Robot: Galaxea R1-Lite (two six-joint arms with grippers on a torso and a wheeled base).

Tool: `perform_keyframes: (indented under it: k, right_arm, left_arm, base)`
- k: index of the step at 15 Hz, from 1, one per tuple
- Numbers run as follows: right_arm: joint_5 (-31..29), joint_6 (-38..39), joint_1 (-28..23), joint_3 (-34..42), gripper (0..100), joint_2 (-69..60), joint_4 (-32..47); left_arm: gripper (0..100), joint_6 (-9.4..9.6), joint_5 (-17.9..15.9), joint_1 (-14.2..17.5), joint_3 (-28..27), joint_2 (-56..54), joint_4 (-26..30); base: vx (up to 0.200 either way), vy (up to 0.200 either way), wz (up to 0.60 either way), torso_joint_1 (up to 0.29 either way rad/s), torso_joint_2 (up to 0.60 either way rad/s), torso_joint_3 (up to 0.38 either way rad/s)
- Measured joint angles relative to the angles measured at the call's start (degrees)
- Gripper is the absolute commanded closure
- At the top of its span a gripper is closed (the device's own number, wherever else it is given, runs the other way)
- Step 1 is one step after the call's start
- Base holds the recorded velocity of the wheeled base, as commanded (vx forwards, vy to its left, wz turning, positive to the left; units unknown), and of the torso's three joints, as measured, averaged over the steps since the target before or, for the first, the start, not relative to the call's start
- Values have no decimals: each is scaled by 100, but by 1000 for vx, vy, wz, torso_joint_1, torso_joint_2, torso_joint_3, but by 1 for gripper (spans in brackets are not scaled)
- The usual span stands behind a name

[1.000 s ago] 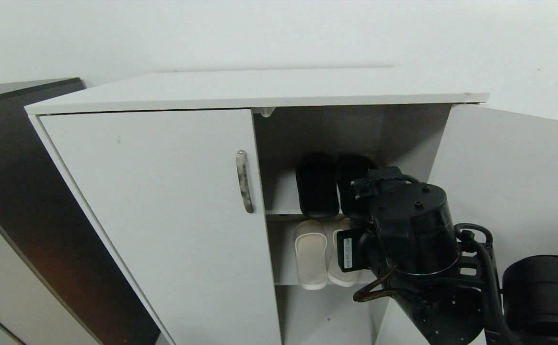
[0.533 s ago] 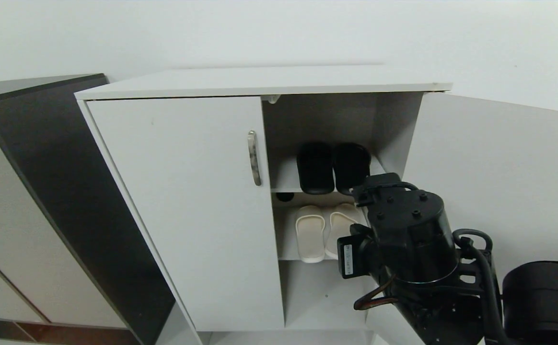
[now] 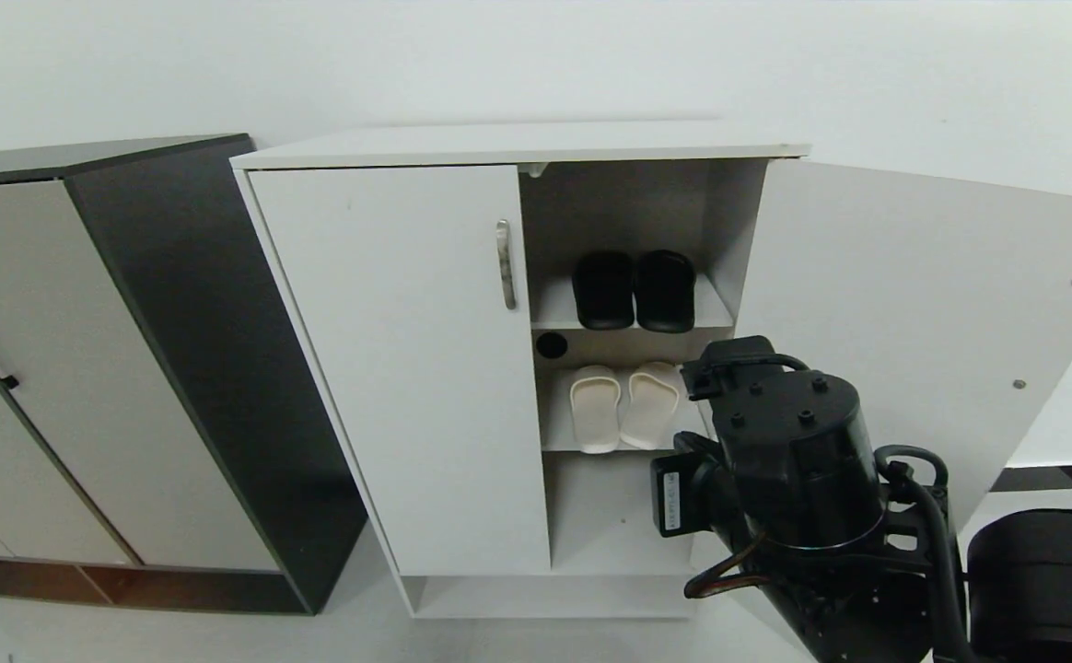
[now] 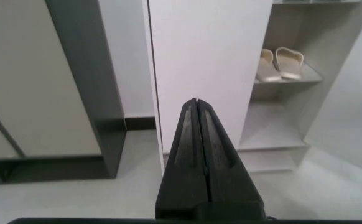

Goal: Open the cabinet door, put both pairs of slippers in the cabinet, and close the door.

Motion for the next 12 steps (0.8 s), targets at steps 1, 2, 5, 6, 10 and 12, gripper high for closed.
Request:
perform_keyframes:
  k: [1,2,5,6,10,12]
  right_arm:
    - [5,-2,-15,21,100,2,-2]
    - [9,-2,-20,38,100,5,-16]
    - [39,-20,-28,99,100,11,-74]
    - [61,-33,-37,118,100,13,-99]
    - [74,-46,-54,200,100,16,-163]
    - [74,-49,-45,223,100,35,-165]
  left_arm:
    - [100,0,0,0,0,0,5]
    - [100,0,0,0,0,0,0]
    - [100,4,0,0,0,0,2]
    - [100,4,0,2,0,0,2]
    - [100,0,2,0,0,0,2]
    - [100,0,0,0,0,0,0]
  base:
    - [-200,0,0,7,2,2]
    - [-200,0,0,2,2,2]
    - [-200,0,0,2,2,1]
    - [0,0,0,0,0,0]
    - [0,0,0,0,0,0]
    - [0,0,0,0,0,0]
